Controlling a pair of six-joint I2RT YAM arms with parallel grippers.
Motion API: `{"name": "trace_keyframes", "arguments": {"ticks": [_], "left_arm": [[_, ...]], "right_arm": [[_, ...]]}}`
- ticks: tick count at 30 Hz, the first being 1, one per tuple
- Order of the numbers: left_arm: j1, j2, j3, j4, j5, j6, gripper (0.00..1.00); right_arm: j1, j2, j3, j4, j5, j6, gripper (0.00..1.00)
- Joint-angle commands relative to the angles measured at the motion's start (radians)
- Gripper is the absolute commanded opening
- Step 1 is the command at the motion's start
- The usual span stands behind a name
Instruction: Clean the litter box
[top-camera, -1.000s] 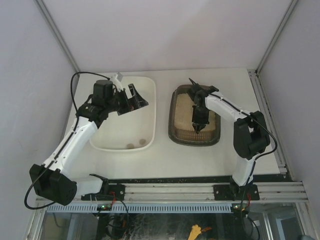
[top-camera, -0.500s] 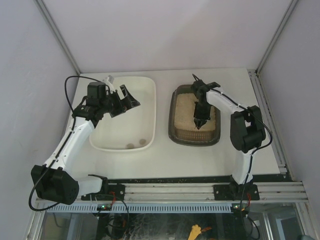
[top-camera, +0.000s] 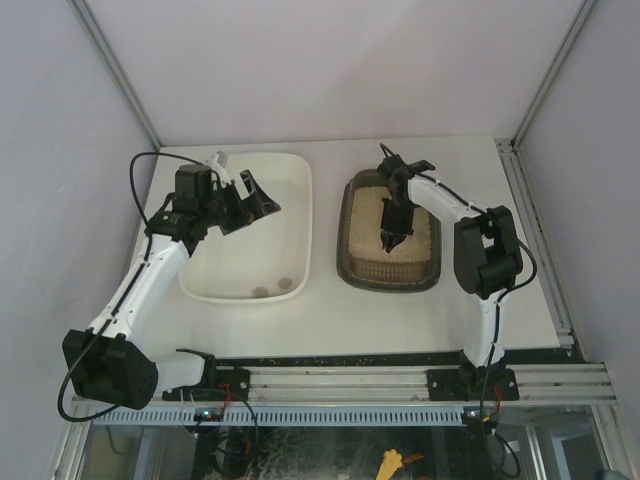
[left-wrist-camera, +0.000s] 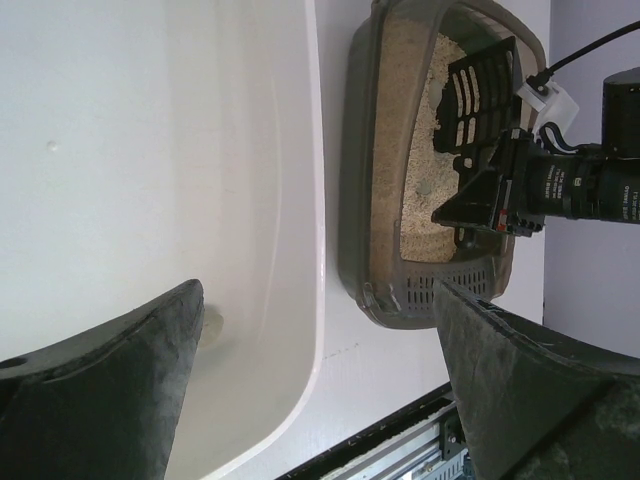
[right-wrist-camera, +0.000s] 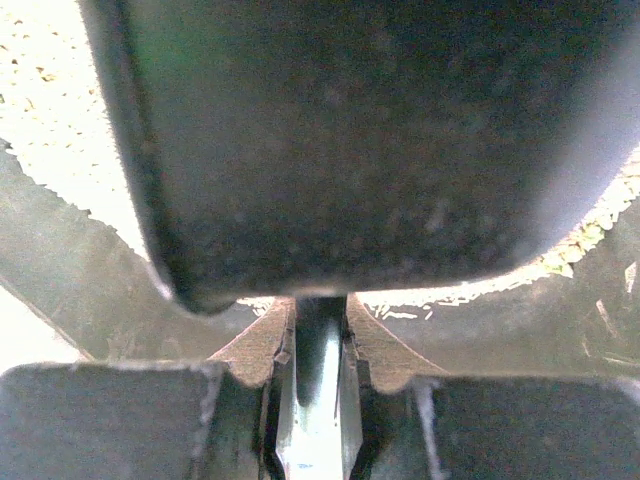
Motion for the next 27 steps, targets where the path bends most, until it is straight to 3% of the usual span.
{"name": "trace_keyframes", "arguments": {"ticks": [1,11,17,27], "left_arm": [[0.010,-0.020,-0.015,0.035,0.001,0.002,1.00],[0.015,-0.018,-0.019,0.035,0.001,0.002,1.00],[0.019,-0.018,-0.019,0.035,0.003,0.004,1.00],[0.019,-0.013,-0.022,0.035,0.006,0.005,1.00]], "right_arm": [[0.021,0.021,-0.011,0.050,-0.163,-0.011,0.00],[0.020,0.005,-0.137,0.227,-0.447,0.024,0.00],[0.003,-0.024,-0.190,0.359,-0.495,0.037,0.00],[-0.051,-0.158,-0.442,0.639,-0.635,0.063,0.00]]}}
